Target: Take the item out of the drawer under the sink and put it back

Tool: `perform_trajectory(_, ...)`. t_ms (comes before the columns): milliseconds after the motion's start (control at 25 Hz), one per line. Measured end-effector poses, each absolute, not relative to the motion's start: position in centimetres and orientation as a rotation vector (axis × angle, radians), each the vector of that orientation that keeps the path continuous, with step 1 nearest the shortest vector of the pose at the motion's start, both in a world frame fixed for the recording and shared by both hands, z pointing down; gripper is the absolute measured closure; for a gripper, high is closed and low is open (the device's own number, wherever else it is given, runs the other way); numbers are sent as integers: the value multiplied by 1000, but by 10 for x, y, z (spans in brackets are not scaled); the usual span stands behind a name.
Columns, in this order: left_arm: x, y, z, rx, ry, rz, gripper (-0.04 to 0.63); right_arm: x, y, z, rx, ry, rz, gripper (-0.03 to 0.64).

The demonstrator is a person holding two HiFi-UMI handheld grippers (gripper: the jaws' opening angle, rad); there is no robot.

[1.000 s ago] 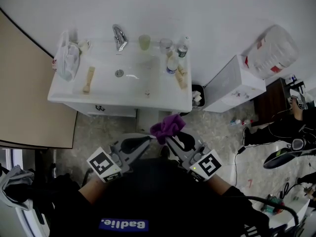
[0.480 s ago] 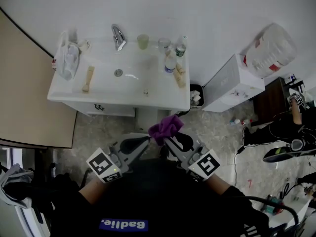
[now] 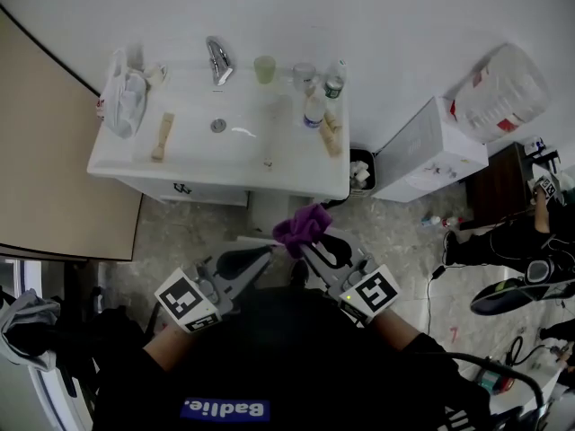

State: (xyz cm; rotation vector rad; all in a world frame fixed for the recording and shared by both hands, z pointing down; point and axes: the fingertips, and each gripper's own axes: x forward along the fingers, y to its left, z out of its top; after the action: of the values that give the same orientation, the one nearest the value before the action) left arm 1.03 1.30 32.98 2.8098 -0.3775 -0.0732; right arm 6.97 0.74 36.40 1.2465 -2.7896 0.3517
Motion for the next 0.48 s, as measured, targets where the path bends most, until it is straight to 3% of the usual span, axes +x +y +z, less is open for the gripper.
perform_trajectory(480, 7, -2, 347, 2763, -473, 4, 606, 77, -37, 466, 1039, -2638, 332, 535)
